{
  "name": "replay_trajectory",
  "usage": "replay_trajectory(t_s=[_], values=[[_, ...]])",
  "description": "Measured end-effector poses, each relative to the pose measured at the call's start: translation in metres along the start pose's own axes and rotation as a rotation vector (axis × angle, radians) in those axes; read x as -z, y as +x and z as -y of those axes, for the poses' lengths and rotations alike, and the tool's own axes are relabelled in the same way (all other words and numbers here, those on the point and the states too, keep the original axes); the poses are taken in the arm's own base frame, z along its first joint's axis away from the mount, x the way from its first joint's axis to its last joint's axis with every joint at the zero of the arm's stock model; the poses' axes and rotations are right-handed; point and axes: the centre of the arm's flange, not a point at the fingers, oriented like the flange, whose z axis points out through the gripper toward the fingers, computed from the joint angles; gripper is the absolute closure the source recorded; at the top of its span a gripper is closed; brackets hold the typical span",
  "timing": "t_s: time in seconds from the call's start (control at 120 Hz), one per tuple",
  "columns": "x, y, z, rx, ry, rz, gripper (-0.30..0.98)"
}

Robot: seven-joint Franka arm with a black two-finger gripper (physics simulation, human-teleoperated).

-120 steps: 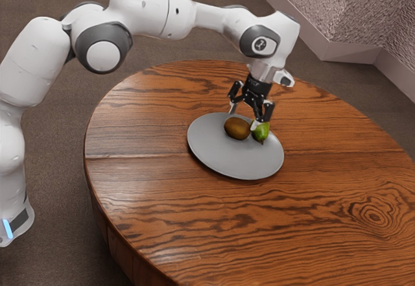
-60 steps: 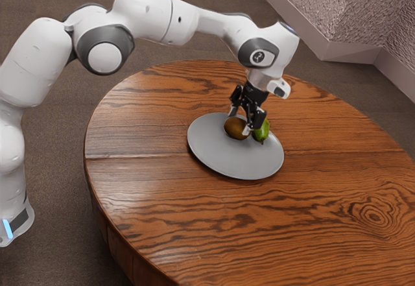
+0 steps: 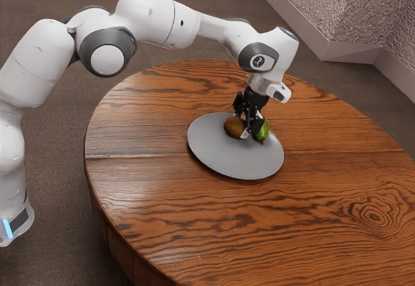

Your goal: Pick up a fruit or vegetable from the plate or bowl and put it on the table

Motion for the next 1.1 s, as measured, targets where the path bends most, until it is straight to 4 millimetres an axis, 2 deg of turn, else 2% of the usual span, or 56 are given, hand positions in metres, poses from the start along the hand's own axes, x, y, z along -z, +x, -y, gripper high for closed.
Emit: replay_trajectory(t_s=[0.133, 0.233, 0.275, 0.358, 0.433, 0.533, 0.583, 0.667, 0.783, 0.983, 1.1], values=[[0.01, -0.002, 0.0, -0.012, 0.004, -0.015, 0.27], [0.035, -0.01, 0.009, -0.005, 0.018, -0.051, 0.29], [0.049, -0.014, 0.028, 0.025, 0.032, -0.073, 0.3], [0.069, -0.023, 0.081, 0.112, 0.062, -0.104, 0.3], [0.072, -0.031, 0.123, 0.183, 0.073, -0.103, 0.3], [0.071, -0.038, 0.152, 0.232, 0.079, -0.096, 0.3], [0.07, -0.04, 0.156, 0.238, 0.077, -0.093, 0.3], [0.07, -0.04, 0.158, 0.236, 0.071, -0.092, 0.17], [0.07, -0.041, 0.158, 0.229, 0.066, -0.093, 0.07], [0.076, -0.041, 0.152, 0.193, 0.015, -0.113, 0.02], [0.077, -0.042, 0.157, 0.177, 0.006, -0.116, 0.01]])
